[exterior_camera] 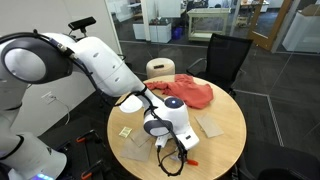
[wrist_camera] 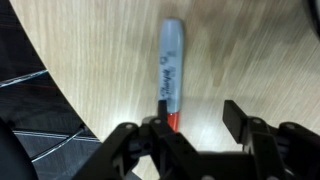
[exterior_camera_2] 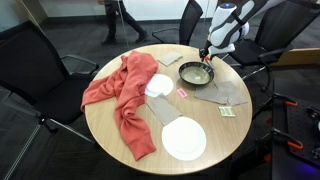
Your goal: Take the marker out of the bowl
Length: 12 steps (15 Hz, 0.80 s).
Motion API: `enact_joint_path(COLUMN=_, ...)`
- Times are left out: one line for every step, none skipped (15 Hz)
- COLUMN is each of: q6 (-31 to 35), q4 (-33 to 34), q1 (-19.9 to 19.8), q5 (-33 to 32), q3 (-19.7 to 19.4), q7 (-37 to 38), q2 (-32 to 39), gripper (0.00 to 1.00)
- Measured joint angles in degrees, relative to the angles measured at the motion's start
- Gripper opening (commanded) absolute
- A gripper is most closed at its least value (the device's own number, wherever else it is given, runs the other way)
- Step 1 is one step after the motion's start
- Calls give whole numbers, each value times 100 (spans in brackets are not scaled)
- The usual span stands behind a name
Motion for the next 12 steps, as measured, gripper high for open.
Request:
enact_joint_path(q6=2, q4=11, q1=0, q5=50, q3=-1, q7=0, q2=-19, gripper=98)
enact_joint_path(q6=5, q4=12, q1=1, q5=86, q3=-3, q7=0, q2=-56, gripper=100)
enact_joint_path(q6=10, q4=11, q1=1, q5=100, q3=-5, q7=0, q2=-104, gripper=100)
enact_joint_path(q6=19, q4=6, q1=0, q5=104, q3=-6, q7=0, q2=-165, gripper=100)
enact_joint_path(q6=30, q4=-7, q1=4, q5=105, q3=-6, q7=0, q2=-238, gripper=100)
enact_joint_path(q6=47, q4=-33, q1=14, q5=105, q3=-6, q7=0, q2=-323, gripper=100)
enact_joint_path(q6=71, q4=-74, q1=31, q5=105, q3=-6, q7=0, q2=-419, gripper=100)
enact_joint_path(q6=109, q4=-136, q1=56, q5=105, q3=-6, q7=0, q2=-532, gripper=100)
enact_joint_path(q6=136, q4=-223, q1=91, q5=104, q3=-6, q7=0, q2=-662, gripper=100)
enact_joint_path(q6=139, q4=-326, q1=133, q5=101, q3=-7, q7=-3, q2=-809, gripper=100)
enact_joint_path(q6=140, q4=-452, q1=185, q5=98, q3=-8, q7=-4, q2=-981, gripper=100)
enact_joint_path(q6=138, q4=-597, q1=244, q5=87, q3=-9, q7=-6, q2=-1170, gripper=100)
